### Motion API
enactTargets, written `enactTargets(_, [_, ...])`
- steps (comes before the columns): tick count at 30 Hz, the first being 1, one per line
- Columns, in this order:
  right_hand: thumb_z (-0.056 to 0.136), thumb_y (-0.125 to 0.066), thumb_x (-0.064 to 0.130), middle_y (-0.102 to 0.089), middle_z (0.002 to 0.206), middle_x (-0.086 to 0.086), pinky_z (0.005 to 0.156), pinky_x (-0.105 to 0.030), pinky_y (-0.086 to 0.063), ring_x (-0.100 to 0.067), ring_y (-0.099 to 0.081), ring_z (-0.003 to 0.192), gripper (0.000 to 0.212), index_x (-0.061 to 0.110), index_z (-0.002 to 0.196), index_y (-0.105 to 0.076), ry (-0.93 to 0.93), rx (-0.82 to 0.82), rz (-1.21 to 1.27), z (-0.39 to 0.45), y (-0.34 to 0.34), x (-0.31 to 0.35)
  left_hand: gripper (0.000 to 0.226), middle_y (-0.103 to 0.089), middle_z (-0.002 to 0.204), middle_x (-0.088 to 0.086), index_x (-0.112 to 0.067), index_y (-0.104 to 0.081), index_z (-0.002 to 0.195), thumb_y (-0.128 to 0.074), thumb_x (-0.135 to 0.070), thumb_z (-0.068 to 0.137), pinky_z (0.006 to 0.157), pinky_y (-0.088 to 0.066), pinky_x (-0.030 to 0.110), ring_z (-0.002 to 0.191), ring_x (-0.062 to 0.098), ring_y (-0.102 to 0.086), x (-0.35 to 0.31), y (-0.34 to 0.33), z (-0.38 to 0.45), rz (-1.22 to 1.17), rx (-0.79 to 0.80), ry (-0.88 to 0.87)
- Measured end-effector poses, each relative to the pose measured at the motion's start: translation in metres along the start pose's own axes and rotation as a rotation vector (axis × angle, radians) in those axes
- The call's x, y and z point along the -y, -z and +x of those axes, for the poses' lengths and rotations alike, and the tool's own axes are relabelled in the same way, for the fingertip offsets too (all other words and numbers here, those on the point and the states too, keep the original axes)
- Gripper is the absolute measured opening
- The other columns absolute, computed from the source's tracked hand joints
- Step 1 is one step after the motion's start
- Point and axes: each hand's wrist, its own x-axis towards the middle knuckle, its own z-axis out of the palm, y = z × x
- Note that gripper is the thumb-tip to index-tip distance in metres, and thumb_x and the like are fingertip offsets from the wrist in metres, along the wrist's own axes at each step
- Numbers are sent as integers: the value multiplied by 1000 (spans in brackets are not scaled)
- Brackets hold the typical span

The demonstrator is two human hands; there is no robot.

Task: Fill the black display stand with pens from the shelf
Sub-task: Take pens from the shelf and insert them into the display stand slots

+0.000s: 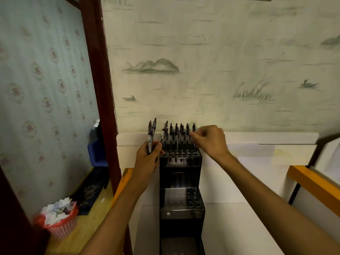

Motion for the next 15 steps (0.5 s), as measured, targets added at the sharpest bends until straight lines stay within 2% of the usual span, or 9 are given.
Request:
enactTargets(3, [89, -73, 29, -75, 70, -3, 74, -35, -61, -18, -73, 67, 20, 11, 80, -78, -87, 154, 370, -5, -2, 22, 22, -66, 70, 1, -3, -61, 108, -56, -22, 100, 38, -32, 19, 43, 6, -41, -1, -2, -1, 3, 38, -29])
enactTargets(6, [88, -74, 24, -77, 82, -10, 77, -35, -62, -25, -74, 76, 21, 4, 94, -76, -169, 257, 617, -7, -6, 38, 17, -72, 85, 10, -7, -63, 106, -56, -22, 100, 38, -33, 19, 43, 8, -43, -3, -4, -1, 10, 60, -45])
enactTargets(12, [88, -73, 14, -75, 88, -20, 75, -35, -63, -34, -74, 83, 22, -5, 97, -72, -228, 289, 757, -8, -17, 53, 17, -75, 88, 10, -10, -64, 105, -56, -24, 100, 38, -36, 19, 42, 11, -47, -1, 1, -1, 36, 88, -63])
enactTargets(15, [90, -71, 13, -74, 89, -23, 72, -35, -63, -36, -74, 81, 21, -7, 98, -69, -245, 241, 806, -4, -19, 55, 18, -74, 83, 8, -16, -66, 100, -54, -29, 101, 38, -38, 17, 44, 8, -55, 0, 7, 3, 97, 6, -57])
